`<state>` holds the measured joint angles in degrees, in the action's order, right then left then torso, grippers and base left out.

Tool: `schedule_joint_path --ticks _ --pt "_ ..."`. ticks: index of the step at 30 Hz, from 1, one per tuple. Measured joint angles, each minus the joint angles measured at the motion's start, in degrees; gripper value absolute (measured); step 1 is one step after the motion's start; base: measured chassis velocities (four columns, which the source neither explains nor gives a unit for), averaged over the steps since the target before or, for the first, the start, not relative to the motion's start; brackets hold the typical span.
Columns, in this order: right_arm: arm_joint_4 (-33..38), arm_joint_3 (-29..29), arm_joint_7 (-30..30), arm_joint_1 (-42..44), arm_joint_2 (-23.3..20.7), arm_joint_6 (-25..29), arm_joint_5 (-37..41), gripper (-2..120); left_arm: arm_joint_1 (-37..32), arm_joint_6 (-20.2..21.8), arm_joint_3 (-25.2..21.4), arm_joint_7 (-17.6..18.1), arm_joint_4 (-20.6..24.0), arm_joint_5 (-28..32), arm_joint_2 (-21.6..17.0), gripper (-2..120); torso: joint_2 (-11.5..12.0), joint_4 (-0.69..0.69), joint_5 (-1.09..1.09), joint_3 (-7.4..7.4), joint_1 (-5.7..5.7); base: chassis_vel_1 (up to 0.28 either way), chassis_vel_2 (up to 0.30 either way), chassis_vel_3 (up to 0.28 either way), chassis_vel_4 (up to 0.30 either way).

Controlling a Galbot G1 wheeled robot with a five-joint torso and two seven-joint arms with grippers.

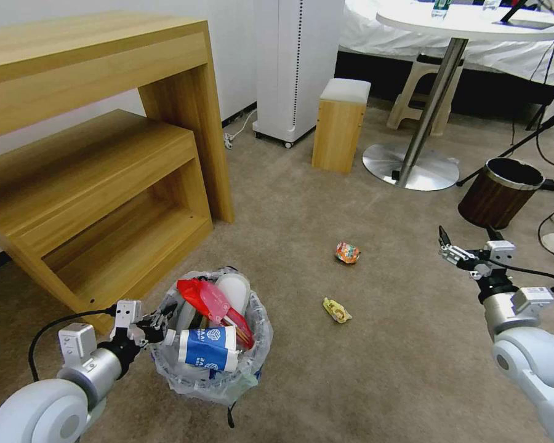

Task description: Pick up the trash bin and place the garbage on the floor into it.

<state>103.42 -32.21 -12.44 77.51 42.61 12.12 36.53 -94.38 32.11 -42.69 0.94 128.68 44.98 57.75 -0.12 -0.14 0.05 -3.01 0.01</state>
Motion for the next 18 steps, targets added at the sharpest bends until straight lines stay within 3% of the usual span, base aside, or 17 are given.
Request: schedule_joint_path --ticks 11,18 --pt "-0.78 0.87 2.08 -0.39 -0.32 1.70 0.29 100 0.03 -0.40 0.03 0.05 -0.30 -0.11 0.08 2 0.02 0.01 0.01 -0.04 -0.02 -0.122 0.128 0.124 -0.126" --pt "-0.52 3.89 6.43 -0.24 -3.57 -2.48 5.83 100 0.24 -0.40 0.49 0.05 -0.44 -0.35 0.49 2 0.01 -0.01 0.01 0.00 -0.01 -0.008 0.020 0.011 -0.008"
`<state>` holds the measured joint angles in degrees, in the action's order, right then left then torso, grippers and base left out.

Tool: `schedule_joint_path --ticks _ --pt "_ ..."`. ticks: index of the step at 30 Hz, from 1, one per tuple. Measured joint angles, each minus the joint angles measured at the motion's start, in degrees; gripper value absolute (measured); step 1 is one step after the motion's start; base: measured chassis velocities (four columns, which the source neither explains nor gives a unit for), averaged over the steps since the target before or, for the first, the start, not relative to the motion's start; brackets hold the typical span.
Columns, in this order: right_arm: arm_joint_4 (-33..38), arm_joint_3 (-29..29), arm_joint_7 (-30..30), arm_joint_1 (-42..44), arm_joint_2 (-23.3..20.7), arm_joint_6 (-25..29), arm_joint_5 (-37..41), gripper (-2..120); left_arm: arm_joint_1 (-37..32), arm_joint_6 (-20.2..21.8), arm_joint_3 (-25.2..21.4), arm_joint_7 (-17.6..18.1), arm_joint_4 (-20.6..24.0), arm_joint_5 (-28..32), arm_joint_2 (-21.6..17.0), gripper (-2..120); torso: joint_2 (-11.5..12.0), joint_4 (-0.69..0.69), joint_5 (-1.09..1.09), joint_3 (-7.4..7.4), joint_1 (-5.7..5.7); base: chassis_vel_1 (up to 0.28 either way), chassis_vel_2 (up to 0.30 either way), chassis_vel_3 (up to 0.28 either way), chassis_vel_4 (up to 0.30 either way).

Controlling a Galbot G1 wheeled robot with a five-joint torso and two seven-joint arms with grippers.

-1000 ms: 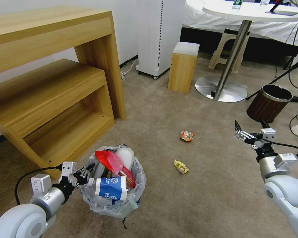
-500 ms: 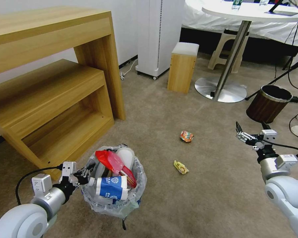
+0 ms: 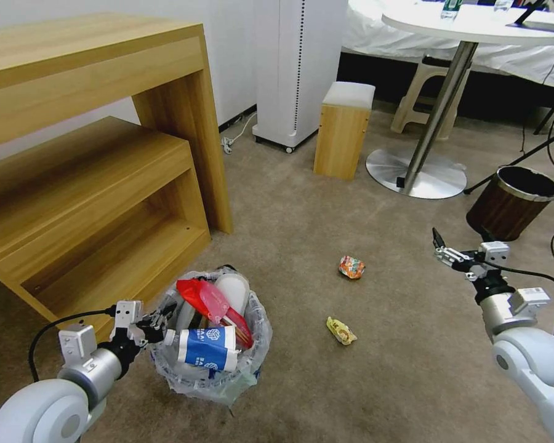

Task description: Pick up the trash bin and place the garbage on the floor into it.

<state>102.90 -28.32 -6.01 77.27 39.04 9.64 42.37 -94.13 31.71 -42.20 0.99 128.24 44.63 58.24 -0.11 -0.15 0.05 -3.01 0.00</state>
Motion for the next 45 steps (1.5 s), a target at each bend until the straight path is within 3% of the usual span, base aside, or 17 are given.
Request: schedule_joint_path --ticks 4,11,14,15,17,25,33,45 --pt "-0.09 5.55 2.18 -1.05 -1.87 -1.70 7.86 100 -0.02 -0.25 -0.01 -0.05 -0.36 -0.30 0.37 2 0.00 0.00 -0.02 0.00 0.00 0.000 0.000 0.000 0.000" --pt "-2.81 14.76 1.86 -4.62 -3.59 -4.51 10.59 100 0.16 -0.55 -0.05 -0.10 -0.86 -0.58 0.98 2 0.00 0.02 0.00 -0.01 0.00 0.000 0.000 0.000 0.000" --pt "-6.81 26.91 -1.69 -11.31 -4.34 -9.88 11.85 100 0.38 -0.86 0.23 -0.36 -1.21 -1.34 2.01 2 0.00 0.02 0.00 0.00 0.00 0.000 0.000 0.000 0.000" --pt "-6.81 26.91 -1.69 -11.31 -4.34 -9.88 11.85 100 0.38 -0.86 0.23 -0.36 -1.21 -1.34 2.01 2 0.00 0.02 0.00 0.00 0.00 0.000 0.000 0.000 0.000" --pt "-10.31 33.98 -4.83 -15.98 -2.24 -13.17 11.95 100 0.83 -0.93 0.50 -0.41 -1.84 -1.97 2.76 2 0.00 0.02 0.01 -0.01 0.00 0.000 0.000 0.000 0.000" --pt "-15.40 43.53 -8.80 -21.16 2.35 -18.51 11.23 100 1.52 -1.11 1.26 -0.78 -2.33 -3.34 3.64 2 -0.01 0.00 -0.01 -0.01 0.00 0.000 0.000 0.000 0.000" --pt "-21.14 50.72 -9.77 -25.99 6.03 -18.91 6.47 100 0.94 -1.24 0.95 -1.10 -1.89 -4.26 4.48 2 -0.01 0.01 -0.01 -0.01 0.00 0.000 0.000 0.000 0.000" --pt "-27.31 54.42 -9.62 -30.45 8.90 -19.11 2.67 100 0.65 -2.44 1.01 -1.72 -1.79 -5.28 5.20 2 -0.01 0.00 -0.01 -0.01 0.00 0.000 0.000 0.000 0.000"
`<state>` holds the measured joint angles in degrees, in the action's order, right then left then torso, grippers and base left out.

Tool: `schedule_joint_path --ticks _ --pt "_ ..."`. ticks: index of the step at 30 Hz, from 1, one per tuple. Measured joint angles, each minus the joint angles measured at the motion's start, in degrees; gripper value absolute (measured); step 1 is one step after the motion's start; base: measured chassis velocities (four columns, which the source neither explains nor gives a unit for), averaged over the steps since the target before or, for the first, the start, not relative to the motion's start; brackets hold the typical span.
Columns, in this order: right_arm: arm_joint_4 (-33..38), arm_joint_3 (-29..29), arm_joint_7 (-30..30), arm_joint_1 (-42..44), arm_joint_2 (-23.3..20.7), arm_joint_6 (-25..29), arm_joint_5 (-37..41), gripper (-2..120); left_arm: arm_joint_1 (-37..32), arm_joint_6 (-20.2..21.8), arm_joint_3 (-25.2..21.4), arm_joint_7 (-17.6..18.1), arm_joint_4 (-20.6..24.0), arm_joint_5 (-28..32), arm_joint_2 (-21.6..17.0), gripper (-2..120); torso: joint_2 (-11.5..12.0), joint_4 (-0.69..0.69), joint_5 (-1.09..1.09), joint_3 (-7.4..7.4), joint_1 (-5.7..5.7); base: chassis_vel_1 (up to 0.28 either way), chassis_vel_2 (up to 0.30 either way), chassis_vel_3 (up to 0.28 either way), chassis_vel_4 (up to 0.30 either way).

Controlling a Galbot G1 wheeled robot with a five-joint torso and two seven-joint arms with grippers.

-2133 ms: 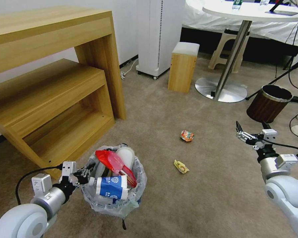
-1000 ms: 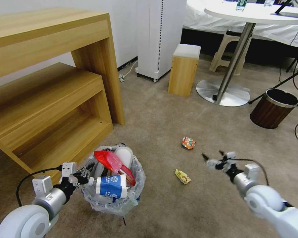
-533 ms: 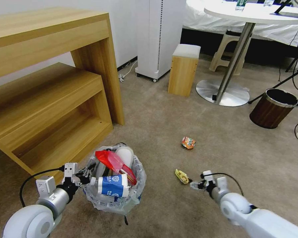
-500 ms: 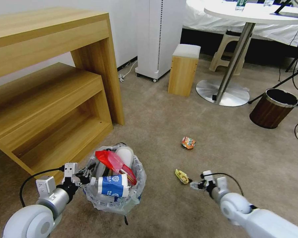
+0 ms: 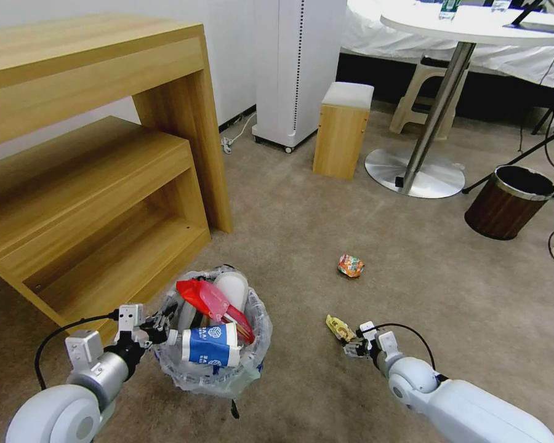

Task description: Pick up the trash bin and place the garbage on the floor into it.

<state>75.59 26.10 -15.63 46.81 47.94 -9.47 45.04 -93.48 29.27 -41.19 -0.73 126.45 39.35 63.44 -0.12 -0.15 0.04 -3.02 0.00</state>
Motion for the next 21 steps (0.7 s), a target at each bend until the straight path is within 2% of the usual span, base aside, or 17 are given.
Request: schedule_joint_path --ticks 8,10,11,14,16,17,19,21 --pt "-1.81 1.84 -0.27 -2.72 1.64 -0.23 -0.61 99 -0.18 -0.66 -0.22 -0.19 0.12 -0.15 -0.01 2 0.00 0.01 0.00 0.00 0.00 0.000 0.000 0.000 0.000" --pt "-4.06 3.41 -0.78 -4.19 3.00 0.50 -2.32 86 -0.22 -1.12 -0.19 -0.31 0.43 -0.15 0.11 2 0.00 0.01 0.00 0.00 0.00 0.000 0.000 0.000 0.000" --pt "-4.06 3.41 -0.78 -4.19 3.00 0.50 -2.32 86 -0.22 -1.12 -0.19 -0.31 0.43 -0.15 0.11 2 0.00 0.01 0.00 0.00 0.00 0.000 0.000 0.000 0.000" --pt "-5.41 3.98 -0.73 -4.65 3.61 1.21 -3.21 75 -0.29 -1.25 -0.16 -0.36 0.65 -0.11 0.12 2 0.00 0.00 0.00 0.00 0.00 0.000 0.000 0.000 0.000" --pt "-5.41 3.98 -0.73 -4.65 3.61 1.21 -3.21 75 -0.29 -1.25 -0.16 -0.36 0.65 -0.11 0.12 2 0.00 0.00 0.00 0.00 0.00 0.000 0.000 0.000 0.000" --pt "-6.68 4.67 -0.46 -5.16 3.96 1.91 -3.80 61 -0.33 -1.45 -0.16 -0.37 0.73 -0.06 0.05 2 0.00 0.01 0.00 0.00 0.00 0.000 0.000 0.000 0.000" --pt "-7.28 4.80 -0.15 -5.27 4.13 2.38 -4.12 58 -0.34 -1.52 -0.16 -0.39 0.73 -0.04 0.05 2 0.00 0.01 0.00 0.00 0.00 0.000 0.000 0.000 0.000" --pt "-8.47 4.84 0.30 -5.27 4.61 3.33 -4.86 47 -0.32 -1.66 -0.13 -0.43 0.73 -0.04 0.11 2 0.00 0.01 0.01 0.00 0.00 0.000 0.000 0.000 0.000"
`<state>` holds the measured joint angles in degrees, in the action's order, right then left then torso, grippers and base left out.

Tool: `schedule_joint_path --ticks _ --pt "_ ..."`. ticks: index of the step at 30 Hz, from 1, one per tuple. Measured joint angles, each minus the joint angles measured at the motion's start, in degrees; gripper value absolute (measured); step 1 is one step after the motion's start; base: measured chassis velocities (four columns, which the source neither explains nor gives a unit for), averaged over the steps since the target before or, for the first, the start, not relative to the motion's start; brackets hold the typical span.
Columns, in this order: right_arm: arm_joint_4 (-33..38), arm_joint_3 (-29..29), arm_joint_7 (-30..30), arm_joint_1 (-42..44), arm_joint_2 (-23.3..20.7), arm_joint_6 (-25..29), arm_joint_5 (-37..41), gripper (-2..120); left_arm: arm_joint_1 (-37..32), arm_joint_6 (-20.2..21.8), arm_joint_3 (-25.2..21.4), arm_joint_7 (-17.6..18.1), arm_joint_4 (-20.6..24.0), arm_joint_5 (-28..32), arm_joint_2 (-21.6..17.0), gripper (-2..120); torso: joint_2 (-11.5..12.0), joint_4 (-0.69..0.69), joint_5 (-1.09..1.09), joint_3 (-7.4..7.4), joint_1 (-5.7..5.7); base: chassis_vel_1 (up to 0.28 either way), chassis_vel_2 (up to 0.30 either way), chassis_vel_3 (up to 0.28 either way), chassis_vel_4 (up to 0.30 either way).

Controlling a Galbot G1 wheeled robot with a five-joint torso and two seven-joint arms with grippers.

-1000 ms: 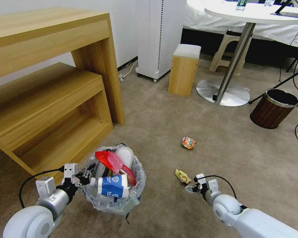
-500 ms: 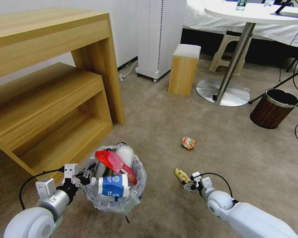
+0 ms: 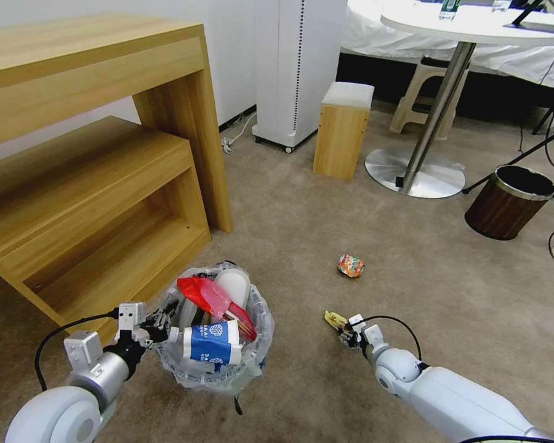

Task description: Pick up the trash bin and place the garbage on the floor into it.

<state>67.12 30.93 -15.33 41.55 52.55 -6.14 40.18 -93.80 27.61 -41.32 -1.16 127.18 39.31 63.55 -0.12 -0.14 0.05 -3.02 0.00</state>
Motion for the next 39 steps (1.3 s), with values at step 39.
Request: schedule_joint_path --ticks 39 --pt "39.71 1.70 30.83 -12.11 -17.22 26.84 15.38 0 -0.38 1.20 -0.10 0.84 -1.69 0.20 -2.45 2 0.00 -0.01 -0.02 0.00 0.00 0.000 0.000 0.000 0.000"
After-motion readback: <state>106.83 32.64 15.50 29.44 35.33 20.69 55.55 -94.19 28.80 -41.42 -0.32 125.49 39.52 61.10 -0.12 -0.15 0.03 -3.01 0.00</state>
